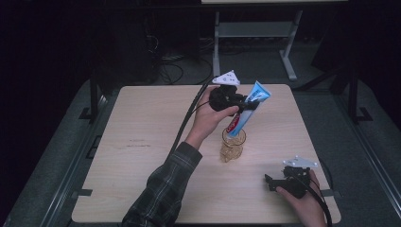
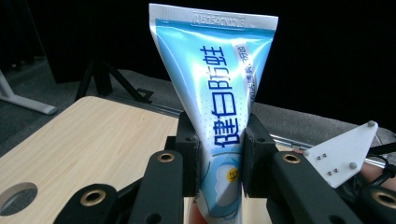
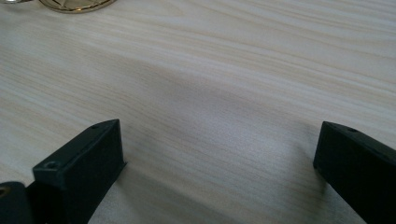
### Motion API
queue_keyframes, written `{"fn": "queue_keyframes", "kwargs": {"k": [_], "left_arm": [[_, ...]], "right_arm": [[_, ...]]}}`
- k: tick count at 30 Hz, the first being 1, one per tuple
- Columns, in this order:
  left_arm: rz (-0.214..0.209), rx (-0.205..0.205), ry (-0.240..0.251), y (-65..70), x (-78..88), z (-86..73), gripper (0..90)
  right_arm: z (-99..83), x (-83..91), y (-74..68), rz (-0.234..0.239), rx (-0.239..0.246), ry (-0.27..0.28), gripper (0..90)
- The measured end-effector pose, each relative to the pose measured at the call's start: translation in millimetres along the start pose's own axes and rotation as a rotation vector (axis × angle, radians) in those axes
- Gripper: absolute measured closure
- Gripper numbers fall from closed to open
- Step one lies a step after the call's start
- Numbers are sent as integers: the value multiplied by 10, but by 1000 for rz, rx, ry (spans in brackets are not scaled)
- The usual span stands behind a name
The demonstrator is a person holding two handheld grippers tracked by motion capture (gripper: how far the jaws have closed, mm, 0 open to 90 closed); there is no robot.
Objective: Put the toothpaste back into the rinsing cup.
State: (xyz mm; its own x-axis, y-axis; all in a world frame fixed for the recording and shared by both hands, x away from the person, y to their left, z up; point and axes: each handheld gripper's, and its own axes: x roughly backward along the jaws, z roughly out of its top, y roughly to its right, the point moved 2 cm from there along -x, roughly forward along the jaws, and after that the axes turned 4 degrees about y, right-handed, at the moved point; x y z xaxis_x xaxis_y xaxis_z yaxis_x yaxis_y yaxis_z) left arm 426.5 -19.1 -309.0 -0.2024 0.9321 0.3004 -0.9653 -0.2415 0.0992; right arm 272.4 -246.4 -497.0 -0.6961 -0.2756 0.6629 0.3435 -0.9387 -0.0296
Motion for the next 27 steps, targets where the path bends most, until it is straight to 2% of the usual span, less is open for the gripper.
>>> {"fn": "queue_keyframes", "kwargs": {"k": [10,14,27], "left_arm": [[-5,18,-24,-33,-98,-186,725],[-2,12,-32,-37,-111,-221,724],[5,32,-47,-73,-127,-452,722]], "right_arm": [[0,3,-1,2,5,-2,8],[0,2,-1,1,5,-2,8],[-1,1,-4,4,5,-1,9]]}}
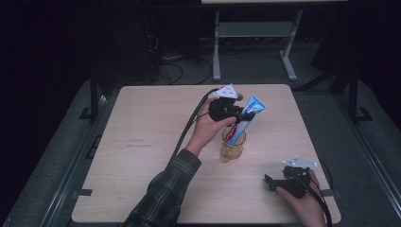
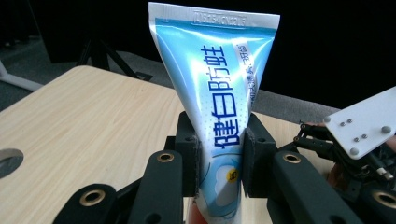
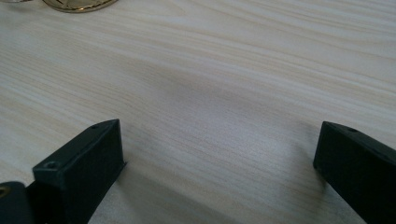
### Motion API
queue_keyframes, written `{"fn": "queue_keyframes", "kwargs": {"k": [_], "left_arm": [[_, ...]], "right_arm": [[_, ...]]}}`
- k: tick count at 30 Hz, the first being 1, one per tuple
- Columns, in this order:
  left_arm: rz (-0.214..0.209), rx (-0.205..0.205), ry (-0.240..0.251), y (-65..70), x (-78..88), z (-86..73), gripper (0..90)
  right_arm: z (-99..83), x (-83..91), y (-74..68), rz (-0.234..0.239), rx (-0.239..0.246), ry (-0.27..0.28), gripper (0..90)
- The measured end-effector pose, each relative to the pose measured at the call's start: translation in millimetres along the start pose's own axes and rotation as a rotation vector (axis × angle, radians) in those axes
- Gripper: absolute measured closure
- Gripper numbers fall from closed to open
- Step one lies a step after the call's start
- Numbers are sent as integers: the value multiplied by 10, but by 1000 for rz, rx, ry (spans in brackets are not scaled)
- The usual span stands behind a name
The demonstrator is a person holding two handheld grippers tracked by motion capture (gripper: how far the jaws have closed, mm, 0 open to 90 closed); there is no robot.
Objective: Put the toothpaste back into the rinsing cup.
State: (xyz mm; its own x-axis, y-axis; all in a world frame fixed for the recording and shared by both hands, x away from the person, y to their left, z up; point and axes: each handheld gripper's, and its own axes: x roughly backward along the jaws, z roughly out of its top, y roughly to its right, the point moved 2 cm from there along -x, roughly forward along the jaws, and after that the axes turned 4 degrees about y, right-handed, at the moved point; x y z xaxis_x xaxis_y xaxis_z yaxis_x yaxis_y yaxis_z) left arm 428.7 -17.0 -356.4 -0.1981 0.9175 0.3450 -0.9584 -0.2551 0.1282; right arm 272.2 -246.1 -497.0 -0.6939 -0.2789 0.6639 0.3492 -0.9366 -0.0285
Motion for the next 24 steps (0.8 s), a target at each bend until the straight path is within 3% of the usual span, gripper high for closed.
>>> {"fn": "queue_keyframes", "kwargs": {"k": [24], "left_arm": [[3,19,-29,-24,24,-273,714]], "right_arm": [[0,-2,1,0,1,0,9]]}}
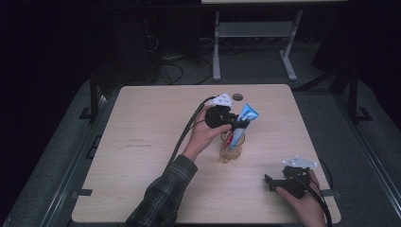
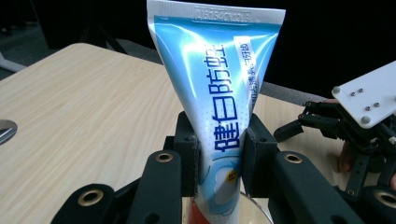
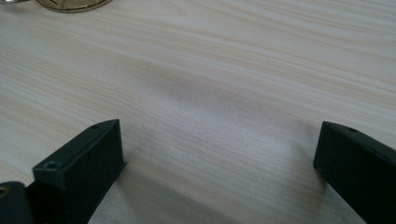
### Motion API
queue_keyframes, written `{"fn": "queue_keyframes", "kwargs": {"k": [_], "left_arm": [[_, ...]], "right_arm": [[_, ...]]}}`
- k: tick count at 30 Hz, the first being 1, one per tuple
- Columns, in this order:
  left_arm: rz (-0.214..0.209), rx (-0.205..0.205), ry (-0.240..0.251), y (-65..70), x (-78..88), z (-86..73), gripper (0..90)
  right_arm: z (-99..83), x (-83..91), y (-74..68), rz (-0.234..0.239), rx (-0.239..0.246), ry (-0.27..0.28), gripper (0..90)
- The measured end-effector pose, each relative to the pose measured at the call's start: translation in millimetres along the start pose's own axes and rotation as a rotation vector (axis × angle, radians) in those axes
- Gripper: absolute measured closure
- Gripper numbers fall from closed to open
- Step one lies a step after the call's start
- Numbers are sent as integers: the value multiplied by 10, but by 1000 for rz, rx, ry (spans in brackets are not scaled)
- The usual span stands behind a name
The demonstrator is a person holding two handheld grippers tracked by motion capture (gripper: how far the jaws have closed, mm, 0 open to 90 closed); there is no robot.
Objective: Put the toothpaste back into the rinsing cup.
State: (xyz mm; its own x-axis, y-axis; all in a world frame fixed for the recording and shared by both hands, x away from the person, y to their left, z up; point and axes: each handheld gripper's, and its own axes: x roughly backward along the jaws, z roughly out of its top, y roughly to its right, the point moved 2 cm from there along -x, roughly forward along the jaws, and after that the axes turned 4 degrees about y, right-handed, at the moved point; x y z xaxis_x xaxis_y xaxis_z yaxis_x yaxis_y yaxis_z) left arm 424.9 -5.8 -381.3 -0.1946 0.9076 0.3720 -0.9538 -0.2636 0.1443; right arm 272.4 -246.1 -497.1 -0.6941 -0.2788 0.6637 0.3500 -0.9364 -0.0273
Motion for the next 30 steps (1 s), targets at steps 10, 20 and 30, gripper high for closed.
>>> {"fn": "queue_keyframes", "kwargs": {"k": [10,20,30], "left_arm": [[7,-1,-7,-10,28,-74,707],[18,-8,3,-8,43,-67,643],[69,-19,-10,7,127,-6,387]], "right_arm": [[2,-3,0,0,1,1,8],[3,-4,0,0,1,1,9],[3,-4,0,0,0,1,9]]}}
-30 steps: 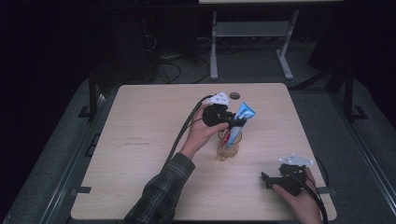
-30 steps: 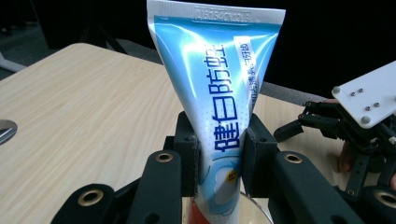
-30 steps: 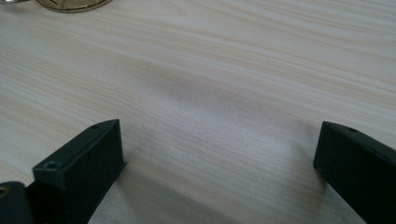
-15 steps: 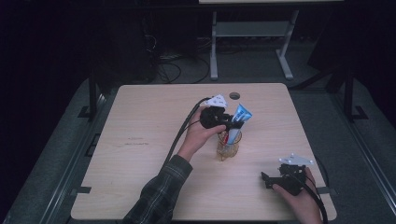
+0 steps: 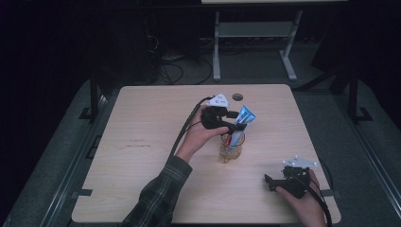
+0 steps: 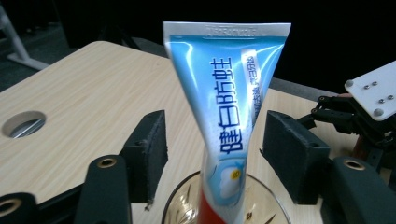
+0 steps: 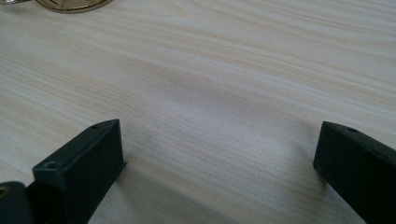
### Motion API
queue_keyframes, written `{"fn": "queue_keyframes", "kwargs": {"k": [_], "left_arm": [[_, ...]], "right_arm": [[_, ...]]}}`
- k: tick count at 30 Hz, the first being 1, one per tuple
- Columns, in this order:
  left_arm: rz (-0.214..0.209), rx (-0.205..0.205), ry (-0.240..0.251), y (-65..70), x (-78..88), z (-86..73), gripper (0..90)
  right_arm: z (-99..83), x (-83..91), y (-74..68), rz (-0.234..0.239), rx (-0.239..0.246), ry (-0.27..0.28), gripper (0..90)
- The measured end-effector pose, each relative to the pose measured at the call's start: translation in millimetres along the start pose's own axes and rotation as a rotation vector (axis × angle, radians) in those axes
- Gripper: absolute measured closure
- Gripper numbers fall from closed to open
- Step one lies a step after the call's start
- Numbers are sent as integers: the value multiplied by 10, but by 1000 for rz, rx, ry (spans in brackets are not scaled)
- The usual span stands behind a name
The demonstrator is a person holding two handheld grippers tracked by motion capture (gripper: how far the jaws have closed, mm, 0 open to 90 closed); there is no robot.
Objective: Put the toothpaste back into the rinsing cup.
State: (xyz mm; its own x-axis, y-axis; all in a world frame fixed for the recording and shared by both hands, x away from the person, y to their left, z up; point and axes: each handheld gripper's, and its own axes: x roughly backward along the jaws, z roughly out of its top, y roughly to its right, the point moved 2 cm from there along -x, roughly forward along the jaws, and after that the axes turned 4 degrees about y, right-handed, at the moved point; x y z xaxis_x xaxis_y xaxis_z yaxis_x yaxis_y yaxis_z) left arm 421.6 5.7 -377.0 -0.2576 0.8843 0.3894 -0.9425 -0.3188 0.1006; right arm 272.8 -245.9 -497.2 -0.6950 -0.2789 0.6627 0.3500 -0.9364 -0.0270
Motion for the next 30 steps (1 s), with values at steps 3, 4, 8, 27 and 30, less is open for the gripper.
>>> {"fn": "queue_keyframes", "kwargs": {"k": [3,4,8,27,30], "left_arm": [[12,5,-4,-10,61,0,367],[16,3,-11,-15,81,1,359],[32,3,-19,-20,140,-1,330],[167,53,-80,-52,756,-260,302],[189,54,-87,-45,872,-318,302]], "right_arm": [[0,-1,0,2,0,0,9],[0,0,0,2,0,0,9],[-3,3,-1,3,1,0,9],[-4,4,0,2,3,-1,8],[-3,2,0,2,3,0,8]]}}
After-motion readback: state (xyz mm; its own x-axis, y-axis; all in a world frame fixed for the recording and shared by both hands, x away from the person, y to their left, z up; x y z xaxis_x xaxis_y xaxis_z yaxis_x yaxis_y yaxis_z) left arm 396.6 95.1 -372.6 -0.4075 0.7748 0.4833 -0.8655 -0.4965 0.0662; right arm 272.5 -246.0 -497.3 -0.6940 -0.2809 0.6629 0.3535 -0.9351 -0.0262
